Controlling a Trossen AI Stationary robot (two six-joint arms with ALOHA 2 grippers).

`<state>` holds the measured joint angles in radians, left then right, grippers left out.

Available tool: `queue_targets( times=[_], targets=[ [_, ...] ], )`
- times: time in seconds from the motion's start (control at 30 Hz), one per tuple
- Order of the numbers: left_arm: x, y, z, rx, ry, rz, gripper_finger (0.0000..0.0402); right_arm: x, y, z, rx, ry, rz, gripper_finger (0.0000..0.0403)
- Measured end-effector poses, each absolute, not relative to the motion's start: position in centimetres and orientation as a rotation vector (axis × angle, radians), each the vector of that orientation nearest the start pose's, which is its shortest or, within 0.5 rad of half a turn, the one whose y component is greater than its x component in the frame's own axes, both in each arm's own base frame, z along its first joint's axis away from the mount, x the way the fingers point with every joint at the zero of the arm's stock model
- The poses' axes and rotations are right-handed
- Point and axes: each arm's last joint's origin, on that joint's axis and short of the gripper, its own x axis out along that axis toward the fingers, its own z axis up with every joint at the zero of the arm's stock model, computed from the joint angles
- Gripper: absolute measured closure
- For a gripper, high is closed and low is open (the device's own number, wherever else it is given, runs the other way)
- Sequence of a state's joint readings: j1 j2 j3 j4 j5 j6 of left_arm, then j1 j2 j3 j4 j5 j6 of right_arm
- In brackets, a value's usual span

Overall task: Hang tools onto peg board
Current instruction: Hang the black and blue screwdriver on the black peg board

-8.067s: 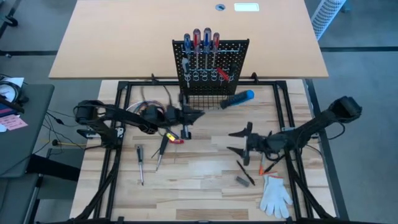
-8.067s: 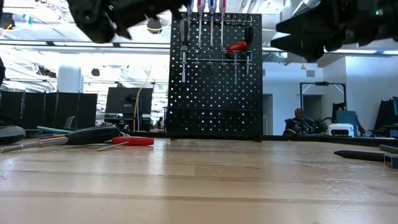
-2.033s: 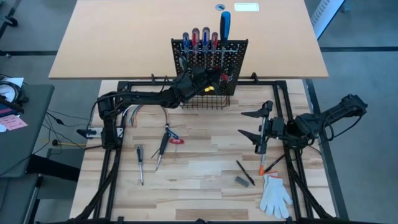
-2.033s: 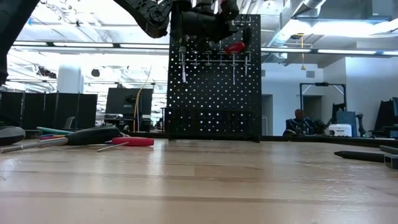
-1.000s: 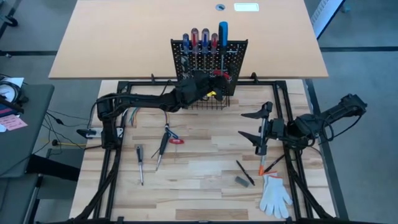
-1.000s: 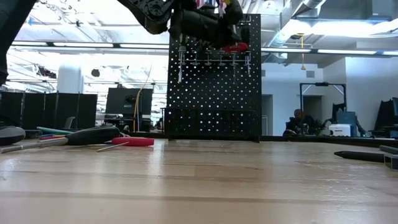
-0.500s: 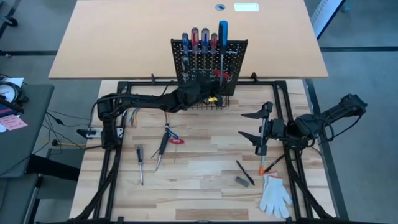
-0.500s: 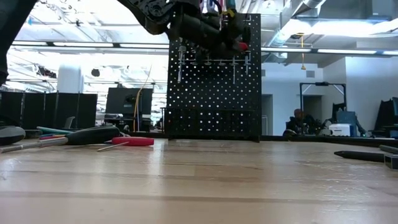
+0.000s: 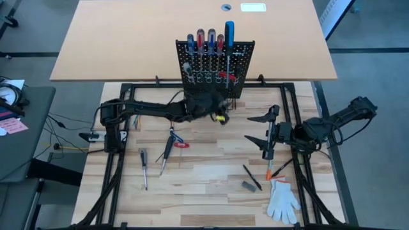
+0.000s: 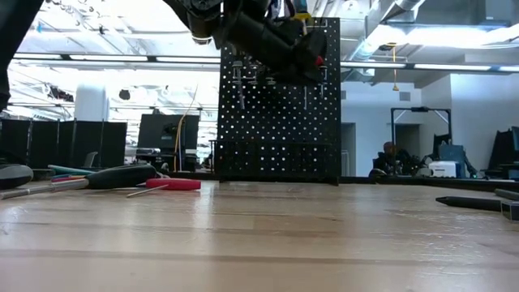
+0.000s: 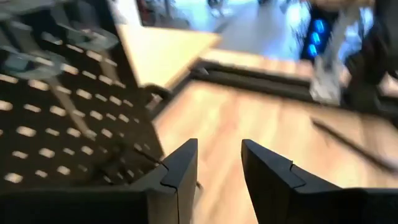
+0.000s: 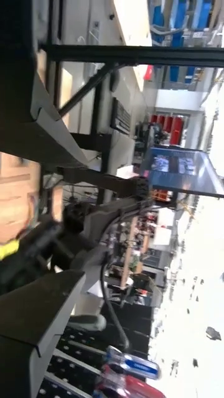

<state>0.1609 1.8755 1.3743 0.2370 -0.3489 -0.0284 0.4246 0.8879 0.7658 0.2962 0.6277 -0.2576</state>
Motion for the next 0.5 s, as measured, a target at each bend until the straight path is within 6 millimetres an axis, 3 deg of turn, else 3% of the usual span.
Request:
queue_targets(
  times=[0.27,0.5],
  targets=[
    [41.7,2.3,25.1,0.126,0.375,0.389,0.0292,20.1,3.7,33.7,-0.121,-0.003,-0.353,0.0121],
    [36.7,0.4,24.4,0.183,0.410,0.357,0.0338,22.9,1.2,32.4,-0.106,0.029,-0.384,0.0176]
  ],
)
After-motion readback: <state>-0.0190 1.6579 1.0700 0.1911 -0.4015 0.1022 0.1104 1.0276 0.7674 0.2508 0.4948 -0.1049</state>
